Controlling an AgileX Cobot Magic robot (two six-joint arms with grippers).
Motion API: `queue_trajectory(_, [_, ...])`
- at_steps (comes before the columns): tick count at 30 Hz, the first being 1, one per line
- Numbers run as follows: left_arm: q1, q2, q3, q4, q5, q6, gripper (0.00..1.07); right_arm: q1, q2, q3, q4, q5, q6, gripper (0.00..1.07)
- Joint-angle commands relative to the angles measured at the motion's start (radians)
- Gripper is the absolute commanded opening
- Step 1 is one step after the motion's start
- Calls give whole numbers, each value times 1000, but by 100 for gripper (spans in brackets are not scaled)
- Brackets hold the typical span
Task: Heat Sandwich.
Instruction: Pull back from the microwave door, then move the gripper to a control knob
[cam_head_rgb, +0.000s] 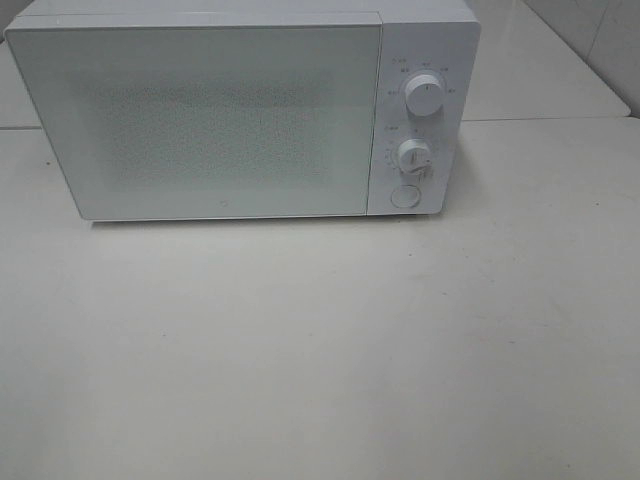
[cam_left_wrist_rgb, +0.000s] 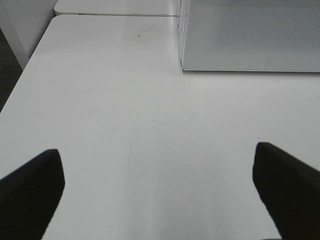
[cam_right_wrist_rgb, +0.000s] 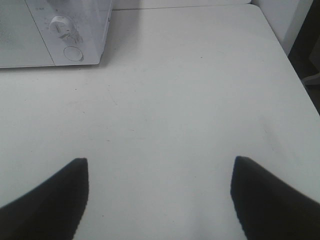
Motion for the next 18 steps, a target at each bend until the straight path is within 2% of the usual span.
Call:
queue_trajectory(1, [-3,-27,3,-2,-5,-5,97,-7,-25,0,0,-11,6,75])
queue_trajectory(18, [-3,-27,3,-2,-5,-5,97,-7,-25,0,0,-11,6,75])
